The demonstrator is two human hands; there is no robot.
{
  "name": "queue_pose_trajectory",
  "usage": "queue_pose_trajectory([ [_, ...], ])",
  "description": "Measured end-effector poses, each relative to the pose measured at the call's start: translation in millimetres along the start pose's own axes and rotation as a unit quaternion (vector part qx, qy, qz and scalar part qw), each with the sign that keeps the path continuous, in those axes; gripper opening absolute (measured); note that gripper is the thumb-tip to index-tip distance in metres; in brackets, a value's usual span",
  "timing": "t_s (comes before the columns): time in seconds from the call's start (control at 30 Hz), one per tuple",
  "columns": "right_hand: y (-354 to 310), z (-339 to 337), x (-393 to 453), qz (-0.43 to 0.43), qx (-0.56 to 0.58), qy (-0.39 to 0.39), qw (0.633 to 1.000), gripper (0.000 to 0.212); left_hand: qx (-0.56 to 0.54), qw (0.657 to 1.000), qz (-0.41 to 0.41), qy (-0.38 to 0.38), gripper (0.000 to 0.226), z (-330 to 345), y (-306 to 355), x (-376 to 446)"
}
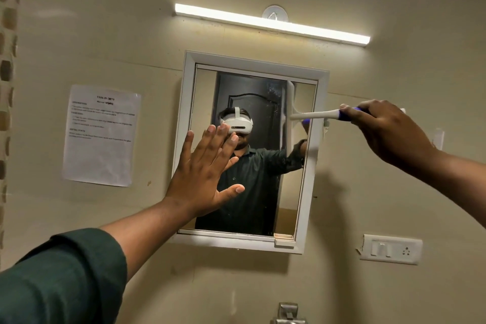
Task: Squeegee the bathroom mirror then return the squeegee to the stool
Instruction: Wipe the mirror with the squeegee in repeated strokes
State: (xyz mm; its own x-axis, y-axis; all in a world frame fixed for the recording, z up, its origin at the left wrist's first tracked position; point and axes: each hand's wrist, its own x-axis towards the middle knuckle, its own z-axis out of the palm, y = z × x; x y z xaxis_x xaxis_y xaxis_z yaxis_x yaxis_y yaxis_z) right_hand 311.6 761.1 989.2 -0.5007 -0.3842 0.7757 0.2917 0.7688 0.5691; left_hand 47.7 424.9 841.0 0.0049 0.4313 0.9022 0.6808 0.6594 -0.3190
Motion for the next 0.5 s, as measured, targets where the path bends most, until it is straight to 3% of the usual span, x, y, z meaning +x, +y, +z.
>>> queue_pose_trajectory([
  [0.27, -48.9, 9.4, 20.3, -0.051, -0.002, -0.004, 0.999, 0.050, -0.005, 1.000, 0.007, 0.014, 0.098, 6.5, 10.7, 1.0],
  [0.5, -31.0, 13.1, 5.5, -0.027, -0.032, -0.009, 0.999, 0.052, -0.006, 1.000, 0.008, -0.009, 0.098, 12.2, 10.0, -2.8],
])
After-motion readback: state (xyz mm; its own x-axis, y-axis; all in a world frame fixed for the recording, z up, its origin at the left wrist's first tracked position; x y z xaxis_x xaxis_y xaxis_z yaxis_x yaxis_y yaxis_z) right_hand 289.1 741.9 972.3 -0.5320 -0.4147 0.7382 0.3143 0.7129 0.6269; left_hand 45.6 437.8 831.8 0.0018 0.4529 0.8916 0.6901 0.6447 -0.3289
